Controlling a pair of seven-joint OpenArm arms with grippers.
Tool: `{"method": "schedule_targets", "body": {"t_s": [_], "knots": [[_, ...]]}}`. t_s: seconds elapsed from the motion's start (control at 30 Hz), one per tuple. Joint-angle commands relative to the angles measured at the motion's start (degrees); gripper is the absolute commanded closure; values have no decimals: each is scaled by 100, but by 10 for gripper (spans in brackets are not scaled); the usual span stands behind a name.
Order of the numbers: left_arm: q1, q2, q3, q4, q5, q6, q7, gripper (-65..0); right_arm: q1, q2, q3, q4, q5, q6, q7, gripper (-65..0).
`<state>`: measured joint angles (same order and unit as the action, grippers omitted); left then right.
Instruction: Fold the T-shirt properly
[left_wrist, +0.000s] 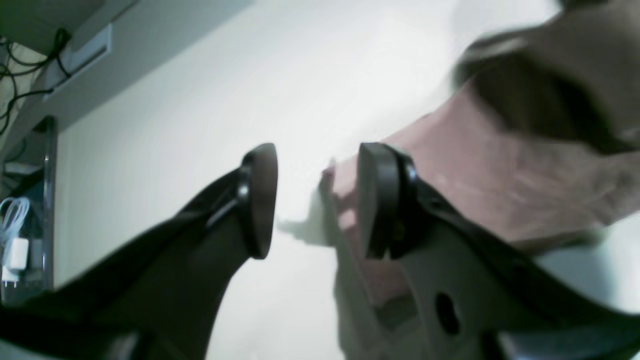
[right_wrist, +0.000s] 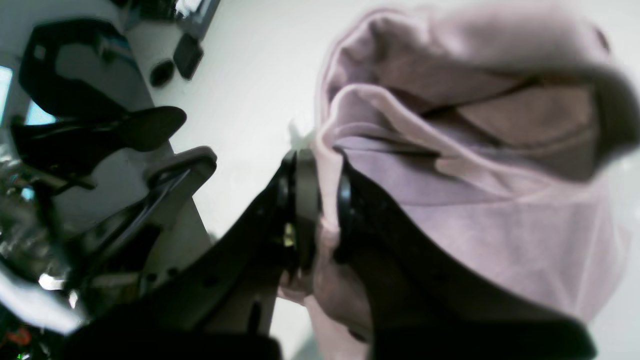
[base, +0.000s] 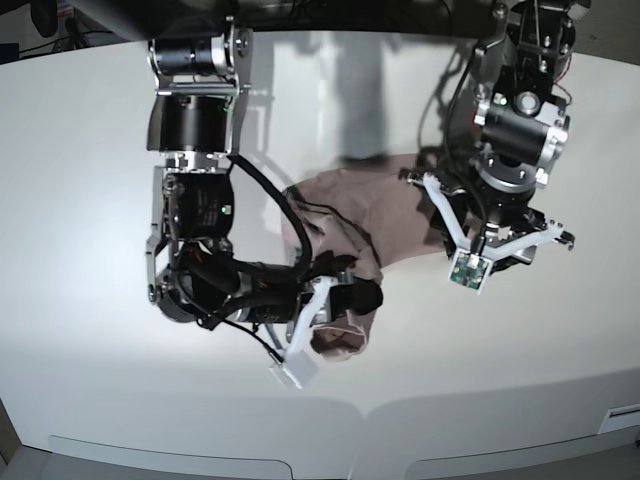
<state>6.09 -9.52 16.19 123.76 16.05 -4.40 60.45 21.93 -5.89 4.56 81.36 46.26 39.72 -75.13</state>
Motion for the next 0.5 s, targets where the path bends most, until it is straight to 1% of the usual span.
{"method": "schedule_targets", "body": {"t_s": [0.0, 0.1, 0.13, 0.17, 0.23, 0.3, 0.37, 0.47], "knots": [[-39, -7, -11, 114, 44, 63, -90, -249, 168, -111, -146, 72, 92, 28, 138, 0], [-39, -9, -11, 116, 63, 61, -52, -249, 168, -289, -527, 74, -199, 28, 186, 0], [-37, -9, -11, 118, 184, 70, -33, -249, 164, -311, -619, 72, -295, 28, 223, 0], [-35, -15, -11, 118, 400, 149, -11, -249, 151, -311, -691, 74, -361, 28, 258, 0], [-39, -125, -11, 118, 822, 437, -4, -249, 111, -311, -767, 72, -485, 28, 310, 0], [-44, -345, -11, 118, 1202, 678, -9, -249, 59, -311, -772, 70, -538, 28, 334, 0], [-57, -640, -11, 118, 1569, 949, -2, -249, -4, -311, -780, 70, -540, 28, 343, 0], [-63, -1102, -13, 118, 2229, 1471, -2, -249, -151, -311, -855, 68, -542, 28, 428, 0]]}}
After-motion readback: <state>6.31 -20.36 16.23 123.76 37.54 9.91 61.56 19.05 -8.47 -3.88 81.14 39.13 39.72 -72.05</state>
